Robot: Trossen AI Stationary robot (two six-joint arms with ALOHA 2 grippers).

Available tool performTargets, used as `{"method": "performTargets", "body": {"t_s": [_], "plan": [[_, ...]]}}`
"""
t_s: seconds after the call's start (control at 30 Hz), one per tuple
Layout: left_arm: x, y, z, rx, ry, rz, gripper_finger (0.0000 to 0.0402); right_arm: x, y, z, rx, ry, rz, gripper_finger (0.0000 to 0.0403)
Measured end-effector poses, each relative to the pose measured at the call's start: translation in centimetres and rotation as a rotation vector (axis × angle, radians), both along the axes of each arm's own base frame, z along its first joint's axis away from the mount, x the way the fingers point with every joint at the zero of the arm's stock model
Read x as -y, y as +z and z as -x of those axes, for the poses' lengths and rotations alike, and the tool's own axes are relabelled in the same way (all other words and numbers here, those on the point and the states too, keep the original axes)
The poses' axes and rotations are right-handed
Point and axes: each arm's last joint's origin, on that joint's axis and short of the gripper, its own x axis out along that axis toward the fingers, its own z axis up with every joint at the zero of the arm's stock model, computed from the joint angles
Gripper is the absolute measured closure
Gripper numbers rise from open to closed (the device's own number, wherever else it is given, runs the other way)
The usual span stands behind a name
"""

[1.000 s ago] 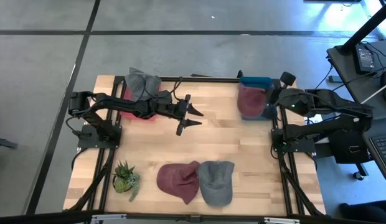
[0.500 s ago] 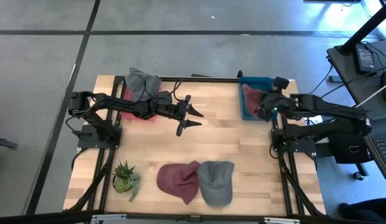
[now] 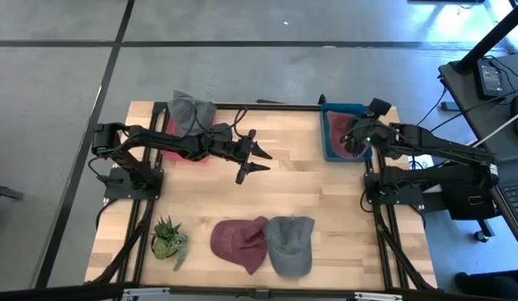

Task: Pick & Place hat
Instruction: Put the top red cap into the blue bin

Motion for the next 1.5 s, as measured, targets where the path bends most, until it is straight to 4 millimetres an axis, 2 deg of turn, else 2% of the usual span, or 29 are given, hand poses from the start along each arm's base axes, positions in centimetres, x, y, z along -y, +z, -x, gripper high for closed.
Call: {"method": "performTargets", "body": {"t_s": [0.2,0.5,0.9,1.23,1.5], "plan": [[-0.1,0.0,0.0,0.0,0.004,0.0,0.0229,0.2,-0.1,0.0,0.003,0.012,-0.035,0.0368],[-0.2,0.0,0.0,-0.001,0.031,-0.005,0.0229,0.5,0.7,0.2,0.013,0.024,0.038,0.0368],[-0.4,0.0,0.0,-0.002,0.083,-0.014,0.0229,0.5,0.5,0.2,0.021,0.099,-0.042,0.0368],[-0.4,0.0,0.0,-0.003,0.084,-0.014,0.0229,0.7,-3.1,0.1,-0.022,0.042,-0.1,0.0368],[-0.4,0.0,0.0,-0.002,0.082,-0.023,0.0231,2.2,-5.0,-0.4,0.027,-0.046,-0.082,0.0367]]}}
